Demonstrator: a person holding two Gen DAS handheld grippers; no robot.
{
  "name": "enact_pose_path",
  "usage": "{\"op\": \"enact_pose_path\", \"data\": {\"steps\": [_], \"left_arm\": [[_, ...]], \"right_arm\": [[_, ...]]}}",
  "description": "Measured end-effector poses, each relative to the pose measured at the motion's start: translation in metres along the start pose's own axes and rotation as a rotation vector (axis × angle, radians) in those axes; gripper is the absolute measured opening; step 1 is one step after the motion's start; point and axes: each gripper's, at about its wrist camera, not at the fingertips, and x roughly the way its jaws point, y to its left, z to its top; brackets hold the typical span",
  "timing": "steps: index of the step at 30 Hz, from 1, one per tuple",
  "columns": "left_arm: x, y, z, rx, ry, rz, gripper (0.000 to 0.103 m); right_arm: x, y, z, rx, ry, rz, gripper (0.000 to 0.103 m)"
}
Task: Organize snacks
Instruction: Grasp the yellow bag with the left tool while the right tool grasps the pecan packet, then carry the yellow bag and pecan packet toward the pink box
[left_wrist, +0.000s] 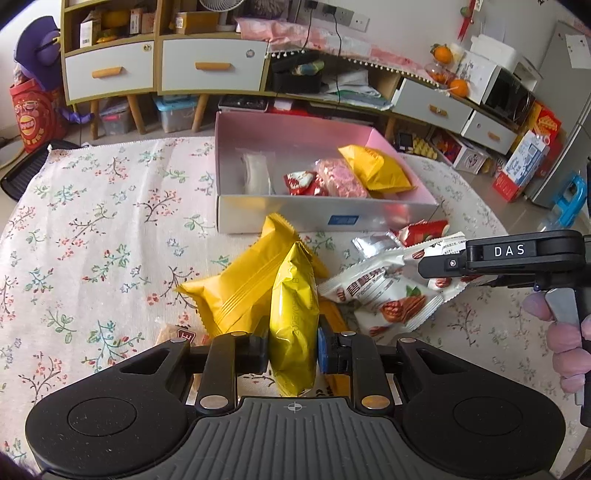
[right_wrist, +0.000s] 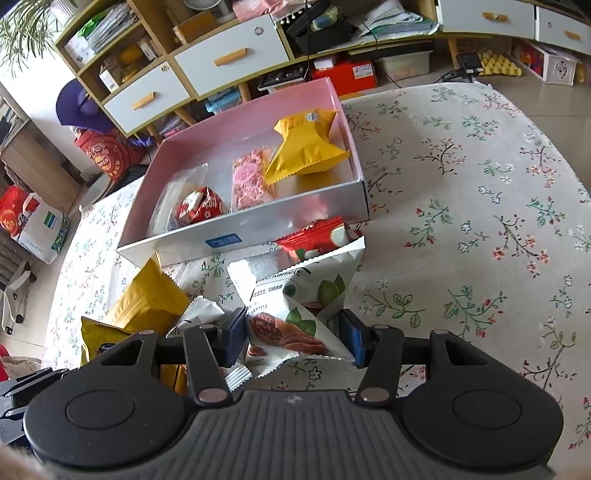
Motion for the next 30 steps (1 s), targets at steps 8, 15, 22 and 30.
{"op": "enact_pose_path", "data": {"steps": [8,15,22,30], "left_arm": [[-0.013,0.002,0.006,-0.026,-0.037,-0.022,0.021],[-0.027,0.001,0.020,-0.053,-0.093,-0.028,0.021],[-0.023,-0.005,0.047,-0.078,-0.138,-0.022,0.021],[0.018,-0.006,0.096,-0.077,-0.161,-0.027,0.021]], "right_arm": [[-0.015,-0.008,0.004,0.029,-0.028,0.029,0.049],[-0.029,-0.013,0.010,0.058,-0.066,0.057,0.049],[-0.031,-0.005,0.022,0.039,-0.101,0.091,0.049],[-0.015,0.011,0.057,-0.027,-0.153,0.115,0.050]]}}
